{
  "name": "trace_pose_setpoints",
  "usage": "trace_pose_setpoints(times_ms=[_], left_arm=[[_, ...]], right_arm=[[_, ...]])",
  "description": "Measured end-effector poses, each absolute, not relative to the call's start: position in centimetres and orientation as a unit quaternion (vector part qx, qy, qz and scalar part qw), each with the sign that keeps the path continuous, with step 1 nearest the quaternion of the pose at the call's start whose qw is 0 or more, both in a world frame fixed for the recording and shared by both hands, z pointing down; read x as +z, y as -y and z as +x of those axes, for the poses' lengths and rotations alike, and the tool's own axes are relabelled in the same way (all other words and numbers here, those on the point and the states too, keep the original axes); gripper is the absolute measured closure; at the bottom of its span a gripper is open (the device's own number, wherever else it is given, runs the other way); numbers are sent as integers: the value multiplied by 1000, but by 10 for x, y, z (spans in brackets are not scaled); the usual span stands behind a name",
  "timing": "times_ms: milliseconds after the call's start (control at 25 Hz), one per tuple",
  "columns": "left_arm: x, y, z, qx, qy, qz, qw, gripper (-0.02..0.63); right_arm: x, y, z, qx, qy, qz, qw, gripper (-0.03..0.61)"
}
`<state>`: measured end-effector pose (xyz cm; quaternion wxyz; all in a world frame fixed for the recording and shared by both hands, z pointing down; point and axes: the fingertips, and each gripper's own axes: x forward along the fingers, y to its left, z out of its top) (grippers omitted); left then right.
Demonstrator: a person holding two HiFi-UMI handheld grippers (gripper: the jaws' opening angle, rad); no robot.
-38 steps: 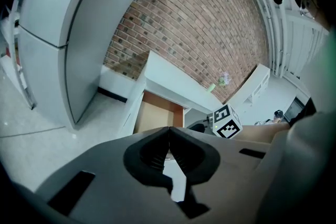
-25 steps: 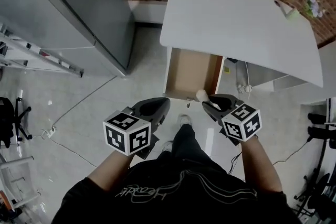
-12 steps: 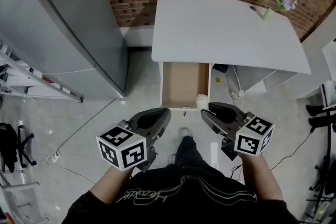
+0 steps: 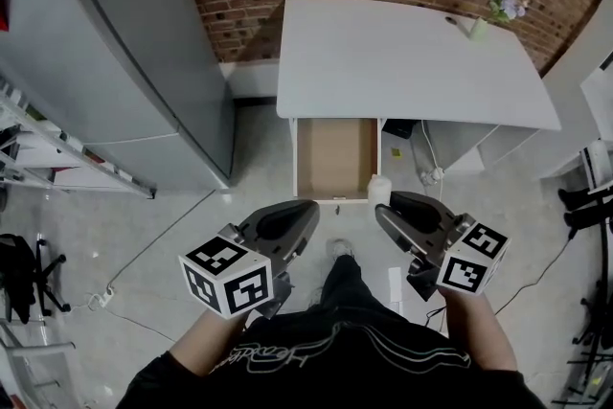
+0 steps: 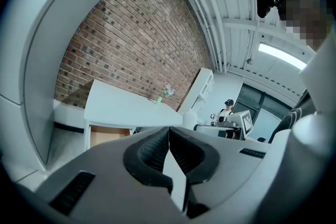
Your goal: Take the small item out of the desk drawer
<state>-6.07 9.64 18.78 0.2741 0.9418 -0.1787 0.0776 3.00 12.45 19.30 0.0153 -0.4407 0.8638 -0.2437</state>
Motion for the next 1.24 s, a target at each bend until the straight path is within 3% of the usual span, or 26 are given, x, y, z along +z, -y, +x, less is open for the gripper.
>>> trace_pose_setpoints(times_ms=[1240], left_arm=[[211,-105,-44,92,165,940,284,592]], right_arm=[[209,-135,55,-257,-840,-476,43,456]])
